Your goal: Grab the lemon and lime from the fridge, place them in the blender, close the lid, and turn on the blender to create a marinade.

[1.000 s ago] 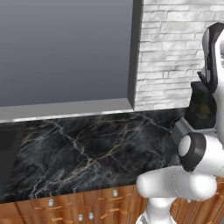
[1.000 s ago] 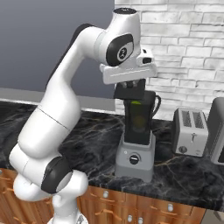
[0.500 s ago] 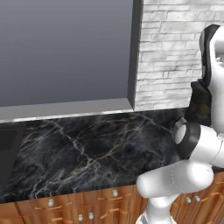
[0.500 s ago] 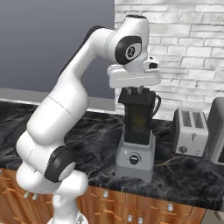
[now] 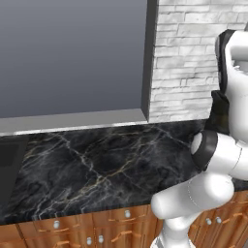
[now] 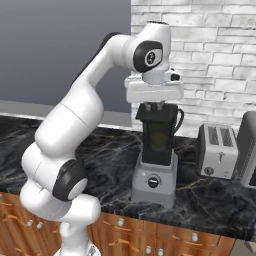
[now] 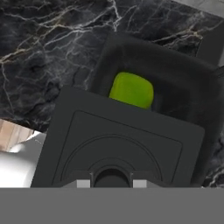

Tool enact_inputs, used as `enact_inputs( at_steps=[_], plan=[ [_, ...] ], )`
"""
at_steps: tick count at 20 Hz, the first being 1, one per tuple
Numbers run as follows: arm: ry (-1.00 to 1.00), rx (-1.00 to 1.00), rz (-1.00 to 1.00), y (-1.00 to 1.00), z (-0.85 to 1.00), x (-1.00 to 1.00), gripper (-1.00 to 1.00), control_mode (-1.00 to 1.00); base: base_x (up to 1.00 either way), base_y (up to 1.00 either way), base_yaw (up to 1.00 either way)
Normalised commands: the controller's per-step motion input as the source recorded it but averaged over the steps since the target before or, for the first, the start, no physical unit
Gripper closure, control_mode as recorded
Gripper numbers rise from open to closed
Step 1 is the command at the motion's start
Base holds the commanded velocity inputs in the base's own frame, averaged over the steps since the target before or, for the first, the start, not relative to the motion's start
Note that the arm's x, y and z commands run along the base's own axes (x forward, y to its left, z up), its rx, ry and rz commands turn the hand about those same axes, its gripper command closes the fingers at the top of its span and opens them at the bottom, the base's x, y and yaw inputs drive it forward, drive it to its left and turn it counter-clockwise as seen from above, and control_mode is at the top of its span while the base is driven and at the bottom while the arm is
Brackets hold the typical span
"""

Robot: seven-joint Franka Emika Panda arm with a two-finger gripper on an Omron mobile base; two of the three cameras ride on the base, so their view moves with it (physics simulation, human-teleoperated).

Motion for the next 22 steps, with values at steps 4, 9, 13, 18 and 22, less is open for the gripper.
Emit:
enact_inputs(
  at_steps=[4,9,13,18,22],
  plan=[
    [0.0,0.0,0.0,-0.02,0.04,0.12,1.0,-1.0,0.0,0.0,0.0],
    [-0.03,0.0,0.0,-0.03,0.0,0.2,1.0,-1.0,0.0,0.0,0.0],
    [-0.07,0.02,0.0,-0.19,0.0,0.2,1.0,-1.0,0.0,0.0,0.0],
    [-0.03,0.03,0.0,-0.25,0.0,0.23,1.0,-1.0,0.0,0.0,0.0],
    [-0.02,0.01,0.0,-0.08,0.0,0.21,1.0,-1.0,0.0,0.0,0.0]
  ],
)
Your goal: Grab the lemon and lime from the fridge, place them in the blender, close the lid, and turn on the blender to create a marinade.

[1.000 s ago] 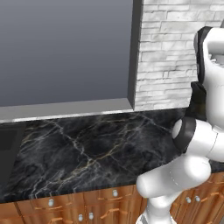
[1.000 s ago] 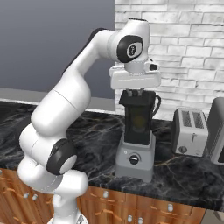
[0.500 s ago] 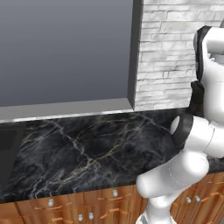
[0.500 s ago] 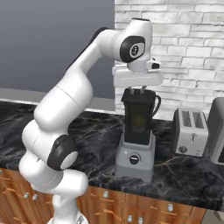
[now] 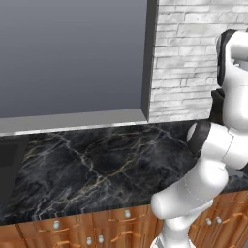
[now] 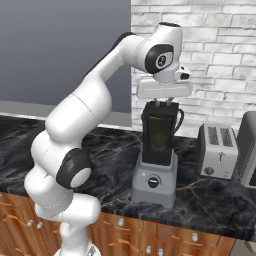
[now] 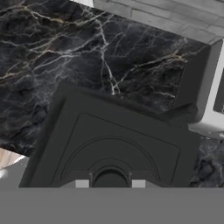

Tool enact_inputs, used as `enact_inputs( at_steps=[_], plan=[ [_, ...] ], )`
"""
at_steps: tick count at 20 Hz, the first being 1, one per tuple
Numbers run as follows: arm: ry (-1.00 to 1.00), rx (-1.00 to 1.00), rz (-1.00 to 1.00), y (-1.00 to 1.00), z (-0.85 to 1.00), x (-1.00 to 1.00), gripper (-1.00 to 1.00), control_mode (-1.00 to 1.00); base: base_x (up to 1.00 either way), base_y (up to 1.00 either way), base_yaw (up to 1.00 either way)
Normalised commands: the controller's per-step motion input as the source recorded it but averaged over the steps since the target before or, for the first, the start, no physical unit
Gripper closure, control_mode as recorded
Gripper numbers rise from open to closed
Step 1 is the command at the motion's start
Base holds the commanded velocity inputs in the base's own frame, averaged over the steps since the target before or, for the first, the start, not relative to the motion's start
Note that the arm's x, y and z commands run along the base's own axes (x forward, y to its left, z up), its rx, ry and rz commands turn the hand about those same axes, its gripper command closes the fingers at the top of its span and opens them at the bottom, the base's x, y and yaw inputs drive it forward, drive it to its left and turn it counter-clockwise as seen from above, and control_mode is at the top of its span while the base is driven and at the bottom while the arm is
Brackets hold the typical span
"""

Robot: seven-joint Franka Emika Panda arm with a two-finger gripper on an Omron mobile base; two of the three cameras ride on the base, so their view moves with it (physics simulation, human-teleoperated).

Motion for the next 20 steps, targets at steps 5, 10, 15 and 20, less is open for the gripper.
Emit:
enact_inputs(
  at_steps=[5,10,15,20],
  plan=[
    [-0.11,0.02,0.0,0.0,0.0,0.07,1.0,-1.0,0.0,0.0,0.0],
    [-0.04,0.04,0.0,0.02,0.0,0.12,1.0,-1.0,0.0,0.0,0.0],
    [0.0,0.01,0.0,0.12,-0.17,0.0,1.0,-1.0,0.0,0.0,0.0],
    [0.06,0.0,-0.02,0.16,-0.07,-0.05,1.0,-1.0,0.0,0.0,0.0]
  ],
)
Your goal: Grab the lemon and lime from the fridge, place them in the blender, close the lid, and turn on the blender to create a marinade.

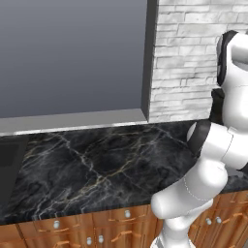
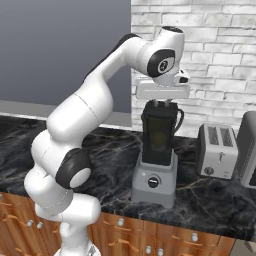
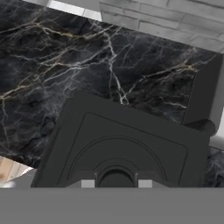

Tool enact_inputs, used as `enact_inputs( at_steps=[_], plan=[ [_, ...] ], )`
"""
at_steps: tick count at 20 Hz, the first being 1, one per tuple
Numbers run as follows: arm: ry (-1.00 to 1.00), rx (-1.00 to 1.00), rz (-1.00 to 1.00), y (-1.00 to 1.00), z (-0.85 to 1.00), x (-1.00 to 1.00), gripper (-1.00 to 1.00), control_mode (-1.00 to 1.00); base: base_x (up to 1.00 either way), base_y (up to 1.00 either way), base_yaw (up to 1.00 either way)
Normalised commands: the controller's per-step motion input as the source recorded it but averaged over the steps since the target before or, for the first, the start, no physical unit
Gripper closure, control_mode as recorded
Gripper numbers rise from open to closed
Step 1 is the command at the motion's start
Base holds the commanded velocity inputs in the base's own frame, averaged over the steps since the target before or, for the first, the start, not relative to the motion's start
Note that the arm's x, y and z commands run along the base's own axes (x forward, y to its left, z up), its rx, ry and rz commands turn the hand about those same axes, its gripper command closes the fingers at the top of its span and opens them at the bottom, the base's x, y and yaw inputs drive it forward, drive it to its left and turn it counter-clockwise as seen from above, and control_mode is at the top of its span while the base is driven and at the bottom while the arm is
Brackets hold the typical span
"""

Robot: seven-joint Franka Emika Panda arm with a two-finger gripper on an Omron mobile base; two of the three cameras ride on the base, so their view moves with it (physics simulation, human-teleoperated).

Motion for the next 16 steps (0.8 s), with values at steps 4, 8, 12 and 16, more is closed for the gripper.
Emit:
enact_inputs(
  at_steps=[4,8,12,16],
  plan=[
    [0.03,0.0,-0.04,0.15,-0.1,0.0,1.0,-1.0,0.0,0.0,0.0],
    [0.0,0.0,-0.09,0.0,-0.29,0.0,1.0,-1.0,0.0,0.0,0.0],
    [0.0,0.0,-0.03,-0.1,-0.44,0.07,1.0,-1.0,0.0,0.0,0.0],
    [0.0,0.0,0.0,-0.06,-0.48,0.0,1.0,-1.0,0.0,0.0,0.0]
  ],
)
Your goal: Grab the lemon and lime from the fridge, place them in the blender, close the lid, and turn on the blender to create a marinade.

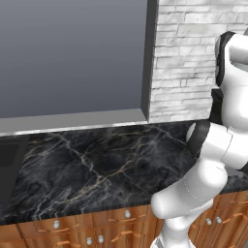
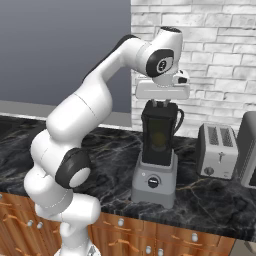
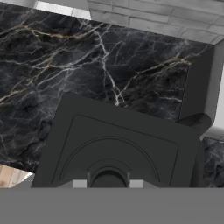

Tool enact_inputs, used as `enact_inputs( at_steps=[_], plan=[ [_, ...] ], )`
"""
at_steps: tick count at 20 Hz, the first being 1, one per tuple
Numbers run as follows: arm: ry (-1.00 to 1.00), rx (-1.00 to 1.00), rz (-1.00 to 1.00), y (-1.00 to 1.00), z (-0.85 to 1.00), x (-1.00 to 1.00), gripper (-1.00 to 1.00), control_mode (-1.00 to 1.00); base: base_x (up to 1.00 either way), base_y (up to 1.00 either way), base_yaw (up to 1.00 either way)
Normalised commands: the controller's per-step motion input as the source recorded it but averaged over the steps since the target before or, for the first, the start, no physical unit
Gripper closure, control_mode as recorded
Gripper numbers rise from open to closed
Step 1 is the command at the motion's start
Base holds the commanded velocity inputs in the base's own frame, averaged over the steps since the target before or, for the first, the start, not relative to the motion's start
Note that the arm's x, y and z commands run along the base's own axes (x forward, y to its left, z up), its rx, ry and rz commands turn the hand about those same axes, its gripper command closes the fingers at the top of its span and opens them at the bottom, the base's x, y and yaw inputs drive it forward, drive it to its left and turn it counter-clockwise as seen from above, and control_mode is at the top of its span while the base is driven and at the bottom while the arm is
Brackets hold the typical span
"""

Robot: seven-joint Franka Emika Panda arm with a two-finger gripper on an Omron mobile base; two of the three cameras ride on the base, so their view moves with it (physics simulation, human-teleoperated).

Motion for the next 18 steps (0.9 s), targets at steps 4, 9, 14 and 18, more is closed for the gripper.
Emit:
enact_inputs(
  at_steps=[4,9,14,18],
  plan=[
    [0.0,0.0,0.0,0.0,-0.47,0.0,1.0,-1.0,0.0,0.0,0.0],
    [-0.01,0.0,0.0,0.0,-0.31,0.0,-1.0,-1.0,0.0,0.0,0.0],
    [-0.07,0.0,0.0,0.0,-0.02,0.0,-1.0,-1.0,0.0,0.0,0.0],
    [-0.09,0.0,0.0,0.0,0.0,0.0,-1.0,-1.0,0.0,0.0,0.0]
  ],
)
